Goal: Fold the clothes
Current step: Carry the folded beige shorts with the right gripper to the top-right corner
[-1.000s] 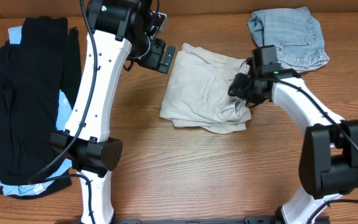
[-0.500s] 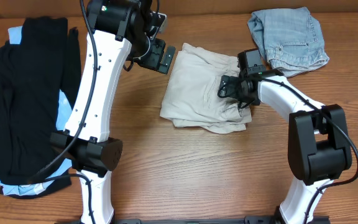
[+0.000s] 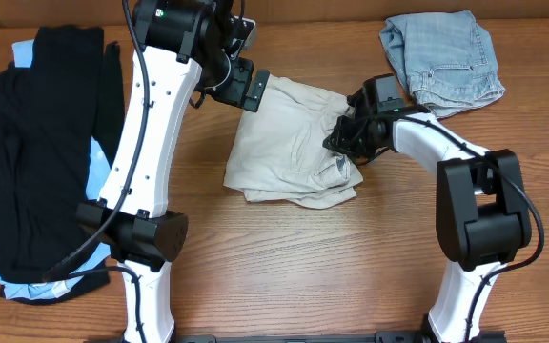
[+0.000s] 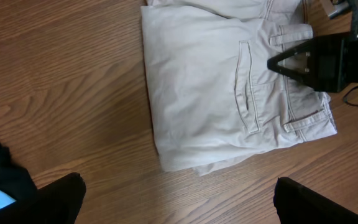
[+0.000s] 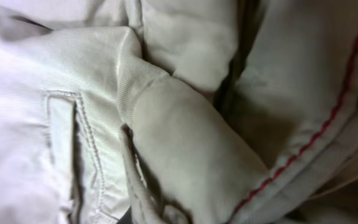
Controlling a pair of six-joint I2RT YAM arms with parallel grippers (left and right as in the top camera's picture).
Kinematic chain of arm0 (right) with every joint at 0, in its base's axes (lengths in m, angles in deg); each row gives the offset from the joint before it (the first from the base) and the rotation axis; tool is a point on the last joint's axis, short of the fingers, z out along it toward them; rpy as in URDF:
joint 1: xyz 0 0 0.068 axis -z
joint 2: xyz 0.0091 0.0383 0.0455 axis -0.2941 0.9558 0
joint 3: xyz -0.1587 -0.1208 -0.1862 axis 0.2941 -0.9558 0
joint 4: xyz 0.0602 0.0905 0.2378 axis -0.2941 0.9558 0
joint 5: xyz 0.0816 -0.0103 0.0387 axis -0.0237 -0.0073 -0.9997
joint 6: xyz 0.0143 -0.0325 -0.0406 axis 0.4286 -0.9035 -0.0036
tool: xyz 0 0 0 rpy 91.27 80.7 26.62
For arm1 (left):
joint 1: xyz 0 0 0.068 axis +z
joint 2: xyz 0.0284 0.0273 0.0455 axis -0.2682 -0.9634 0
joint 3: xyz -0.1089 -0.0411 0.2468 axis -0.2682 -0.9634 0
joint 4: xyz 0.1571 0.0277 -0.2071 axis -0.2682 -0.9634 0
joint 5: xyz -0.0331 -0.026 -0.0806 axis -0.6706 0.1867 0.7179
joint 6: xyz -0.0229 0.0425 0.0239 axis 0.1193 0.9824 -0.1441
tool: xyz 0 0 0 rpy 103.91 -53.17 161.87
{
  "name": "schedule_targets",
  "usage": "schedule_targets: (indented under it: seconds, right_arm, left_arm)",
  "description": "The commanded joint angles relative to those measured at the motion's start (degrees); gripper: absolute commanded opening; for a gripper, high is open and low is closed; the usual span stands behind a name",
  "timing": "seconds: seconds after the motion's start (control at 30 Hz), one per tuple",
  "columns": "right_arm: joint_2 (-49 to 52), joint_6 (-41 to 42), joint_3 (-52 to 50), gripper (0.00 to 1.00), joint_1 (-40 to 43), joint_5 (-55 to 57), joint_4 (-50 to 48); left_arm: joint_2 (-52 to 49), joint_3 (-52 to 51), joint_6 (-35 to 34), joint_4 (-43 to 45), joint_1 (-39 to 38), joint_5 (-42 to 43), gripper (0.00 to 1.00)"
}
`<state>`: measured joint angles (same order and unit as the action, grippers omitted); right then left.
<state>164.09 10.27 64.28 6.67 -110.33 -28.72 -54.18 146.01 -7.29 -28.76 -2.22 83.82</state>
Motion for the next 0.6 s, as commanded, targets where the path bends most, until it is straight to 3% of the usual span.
schedule_targets:
  seconds: [0.0,0.23,0.57]
  right_arm:
    - [0.8,-0.2,0.9,0.04,2.7,-13.1,-0.7]
    - [-5.7,-0.1,4.4,0.04,7.6,-24.7,1.0]
    - [-15.7,0.8,9.5,0.04,11.4,-25.3,1.1]
  left_arm:
    - [0.0,0.8,0.9,-0.1,0.1,-0.2,1.00]
    - [0.0,0.8,0.9,-0.1,0.1,-0.2,1.00]
    - [0.0,0.8,0.9,-0.1,0.1,-0.2,1.00]
